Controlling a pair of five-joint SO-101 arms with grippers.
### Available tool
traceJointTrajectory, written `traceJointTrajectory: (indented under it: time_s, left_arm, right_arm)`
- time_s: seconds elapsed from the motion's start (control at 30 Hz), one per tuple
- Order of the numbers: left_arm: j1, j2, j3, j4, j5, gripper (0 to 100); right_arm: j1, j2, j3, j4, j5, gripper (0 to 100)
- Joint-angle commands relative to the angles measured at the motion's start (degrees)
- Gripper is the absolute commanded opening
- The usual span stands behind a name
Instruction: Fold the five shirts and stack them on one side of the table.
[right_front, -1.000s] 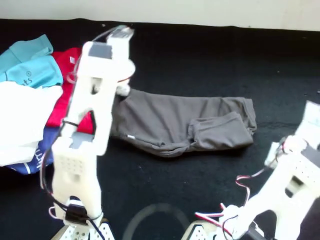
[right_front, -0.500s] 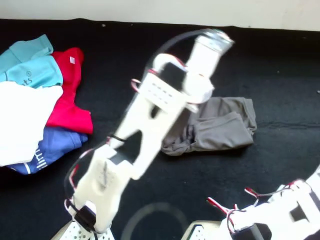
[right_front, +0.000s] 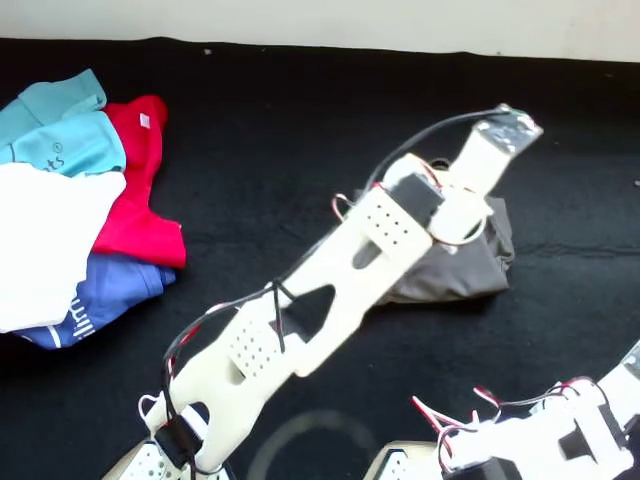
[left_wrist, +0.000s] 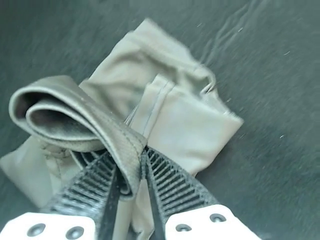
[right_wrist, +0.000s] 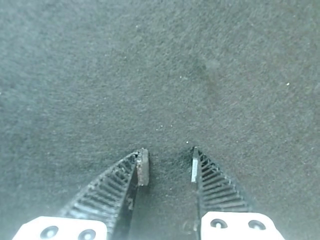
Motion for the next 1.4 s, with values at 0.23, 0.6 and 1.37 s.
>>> traceJointTrajectory:
  time_s: [0.23, 0.6, 1.37]
  left_arm:
    - [5.0, 3.4, -2.0, -14.9, 0.4, 1]
    - [6.3, 7.4, -2.0, -19.3, 0.4, 13]
    - [-8.1, 7.7, -5.1, -0.1, 0.3, 1]
  right_arm:
    - [0.7, 0.1, 2.5, -2.1, 0.4, 15.2]
    - [0.7, 0.1, 2.6, -2.1, 0.6, 15.2]
    - [0.5, 0.1, 2.6, -2.1, 0.7, 15.2]
